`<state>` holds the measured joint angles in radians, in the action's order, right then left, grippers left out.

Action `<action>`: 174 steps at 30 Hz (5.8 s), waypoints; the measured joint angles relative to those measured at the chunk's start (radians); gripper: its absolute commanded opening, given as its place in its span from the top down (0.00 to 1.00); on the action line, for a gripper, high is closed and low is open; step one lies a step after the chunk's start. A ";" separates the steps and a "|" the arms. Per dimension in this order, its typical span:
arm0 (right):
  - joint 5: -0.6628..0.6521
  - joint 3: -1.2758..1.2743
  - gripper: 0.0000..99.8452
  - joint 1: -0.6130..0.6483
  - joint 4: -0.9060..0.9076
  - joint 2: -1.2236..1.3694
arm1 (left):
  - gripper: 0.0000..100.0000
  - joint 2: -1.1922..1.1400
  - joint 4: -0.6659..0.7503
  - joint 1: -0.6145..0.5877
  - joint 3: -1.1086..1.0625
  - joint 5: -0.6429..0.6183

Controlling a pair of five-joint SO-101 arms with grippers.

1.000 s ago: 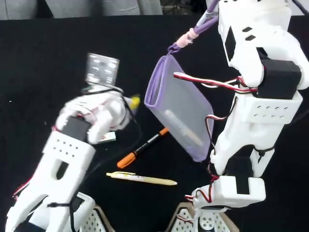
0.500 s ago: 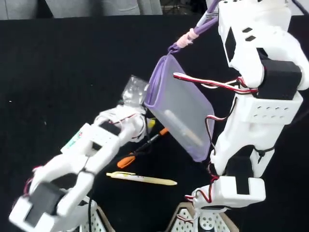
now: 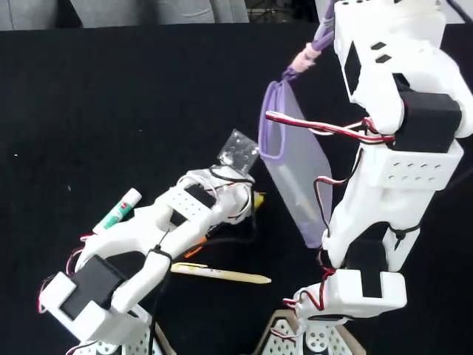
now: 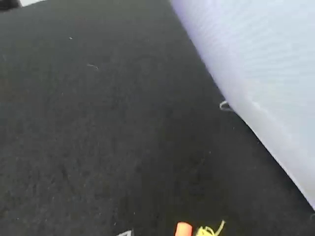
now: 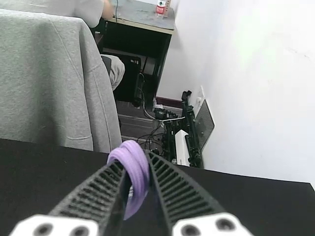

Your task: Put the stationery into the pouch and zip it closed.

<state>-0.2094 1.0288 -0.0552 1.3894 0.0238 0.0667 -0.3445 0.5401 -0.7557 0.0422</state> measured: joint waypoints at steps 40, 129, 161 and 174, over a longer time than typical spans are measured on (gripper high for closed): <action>0.000 0.000 0.99 0.000 0.000 0.000 | 0.97 -0.094 -0.451 -0.046 0.362 0.083; 0.000 0.000 0.99 0.000 0.000 0.000 | 0.82 0.761 -0.201 -0.321 0.347 -0.529; 0.000 0.000 0.99 0.000 0.000 0.000 | 0.81 0.760 -0.491 0.212 -0.385 0.407; 0.000 0.000 0.99 0.000 0.000 0.000 | 0.81 0.758 -0.272 0.390 -0.431 0.354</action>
<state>-0.2094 1.0288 -0.0552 1.3894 0.0238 0.8247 -0.6160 0.9298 -1.1868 0.3966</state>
